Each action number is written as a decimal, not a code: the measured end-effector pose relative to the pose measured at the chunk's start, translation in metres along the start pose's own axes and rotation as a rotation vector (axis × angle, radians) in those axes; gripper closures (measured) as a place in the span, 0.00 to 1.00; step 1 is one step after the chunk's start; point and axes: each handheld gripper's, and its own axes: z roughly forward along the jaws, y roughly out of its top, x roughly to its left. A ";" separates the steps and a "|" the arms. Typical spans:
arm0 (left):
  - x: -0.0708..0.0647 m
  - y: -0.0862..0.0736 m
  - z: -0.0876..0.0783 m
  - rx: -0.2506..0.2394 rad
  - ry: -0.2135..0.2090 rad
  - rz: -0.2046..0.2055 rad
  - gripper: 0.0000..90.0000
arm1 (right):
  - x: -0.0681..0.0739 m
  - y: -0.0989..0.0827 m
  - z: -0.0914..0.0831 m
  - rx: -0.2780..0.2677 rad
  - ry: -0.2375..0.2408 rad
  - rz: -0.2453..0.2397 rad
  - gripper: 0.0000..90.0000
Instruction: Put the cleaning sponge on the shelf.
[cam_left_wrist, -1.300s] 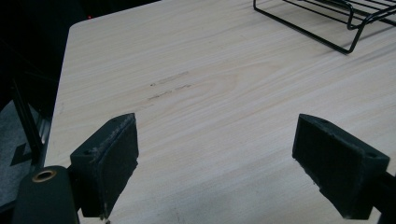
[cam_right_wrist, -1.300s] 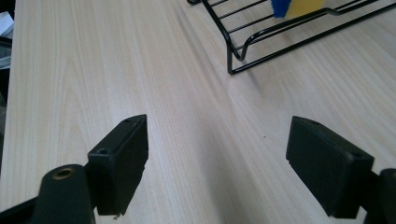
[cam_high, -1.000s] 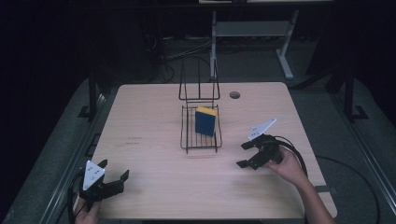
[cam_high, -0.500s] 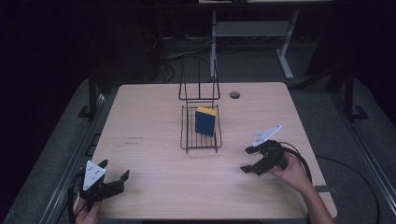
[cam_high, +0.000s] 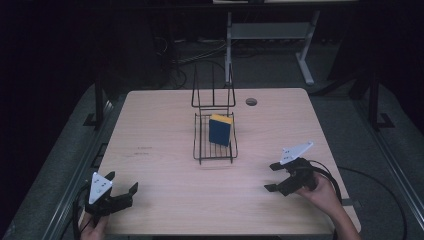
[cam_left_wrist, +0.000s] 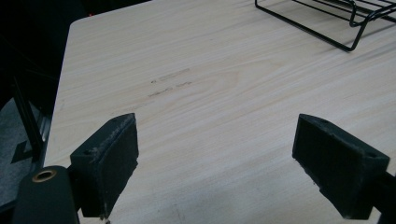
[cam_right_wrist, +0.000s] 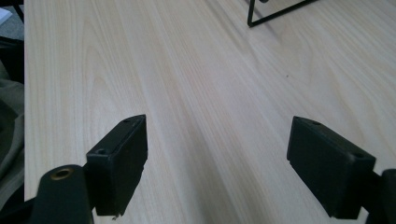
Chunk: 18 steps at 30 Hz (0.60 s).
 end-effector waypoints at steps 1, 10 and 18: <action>0.000 0.000 0.000 -0.001 0.000 -0.001 0.15 | 0.000 -0.003 -0.001 0.001 0.001 0.006 0.22; 0.000 -0.001 0.001 0.004 0.000 -0.001 0.15 | 0.000 -0.019 -0.009 -0.018 -0.011 0.033 0.22; -0.001 -0.001 0.001 0.006 0.001 0.001 0.15 | 0.004 -0.030 -0.015 -0.032 -0.029 0.043 0.22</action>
